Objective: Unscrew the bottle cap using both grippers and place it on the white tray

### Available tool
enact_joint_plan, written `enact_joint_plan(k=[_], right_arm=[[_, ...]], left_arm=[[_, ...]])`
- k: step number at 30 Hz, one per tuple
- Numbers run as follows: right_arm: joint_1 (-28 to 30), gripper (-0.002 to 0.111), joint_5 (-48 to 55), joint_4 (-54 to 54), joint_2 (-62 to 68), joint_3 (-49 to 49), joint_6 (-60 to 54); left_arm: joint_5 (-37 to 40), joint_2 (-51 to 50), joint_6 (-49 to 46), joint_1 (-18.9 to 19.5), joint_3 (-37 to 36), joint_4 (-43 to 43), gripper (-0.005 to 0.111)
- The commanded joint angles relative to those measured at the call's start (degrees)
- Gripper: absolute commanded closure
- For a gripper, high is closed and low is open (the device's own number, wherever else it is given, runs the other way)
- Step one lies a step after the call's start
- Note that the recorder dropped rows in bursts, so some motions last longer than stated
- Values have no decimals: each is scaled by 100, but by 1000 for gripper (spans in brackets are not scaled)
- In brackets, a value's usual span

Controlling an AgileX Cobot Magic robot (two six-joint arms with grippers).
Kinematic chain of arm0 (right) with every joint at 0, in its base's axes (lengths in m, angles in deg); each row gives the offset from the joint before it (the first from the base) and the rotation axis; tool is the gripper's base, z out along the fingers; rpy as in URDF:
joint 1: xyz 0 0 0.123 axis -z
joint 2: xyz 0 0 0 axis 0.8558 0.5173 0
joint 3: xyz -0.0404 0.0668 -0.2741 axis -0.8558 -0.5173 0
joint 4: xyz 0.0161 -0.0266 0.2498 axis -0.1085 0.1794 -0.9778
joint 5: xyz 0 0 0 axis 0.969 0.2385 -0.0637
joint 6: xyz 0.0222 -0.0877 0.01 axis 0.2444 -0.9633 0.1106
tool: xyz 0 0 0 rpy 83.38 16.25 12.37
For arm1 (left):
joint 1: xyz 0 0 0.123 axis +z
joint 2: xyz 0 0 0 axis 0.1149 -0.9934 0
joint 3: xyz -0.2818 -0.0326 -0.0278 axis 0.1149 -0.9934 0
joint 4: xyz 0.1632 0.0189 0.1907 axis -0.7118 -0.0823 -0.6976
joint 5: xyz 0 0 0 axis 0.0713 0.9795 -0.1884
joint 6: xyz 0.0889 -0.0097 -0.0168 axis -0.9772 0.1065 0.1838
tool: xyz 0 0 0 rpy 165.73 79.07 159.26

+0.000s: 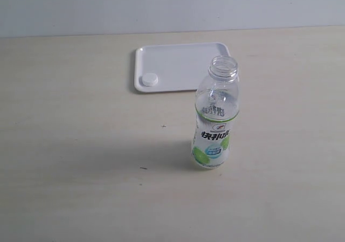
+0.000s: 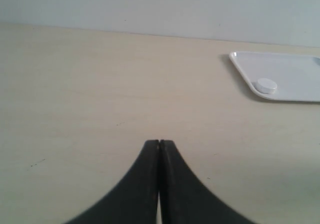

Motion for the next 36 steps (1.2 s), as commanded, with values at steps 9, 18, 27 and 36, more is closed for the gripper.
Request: enact_joint_plan(k=[9, 18, 27, 36], right_arm=[[7, 36, 1076, -292, -271, -387, -1459], [61, 36, 1001, -112, -271, -1029, -1459], [409, 36, 1172, -91, -271, -1029, -1405], [398, 36, 1170, -91, -271, -1029, -1405]], left_arm=[[-55, 32, -17, 22, -3, 11, 107], [-55, 32, -17, 22, -3, 11, 107], [-55, 32, -17, 22, -3, 11, 107], [-55, 32, -17, 22, -3, 11, 107]])
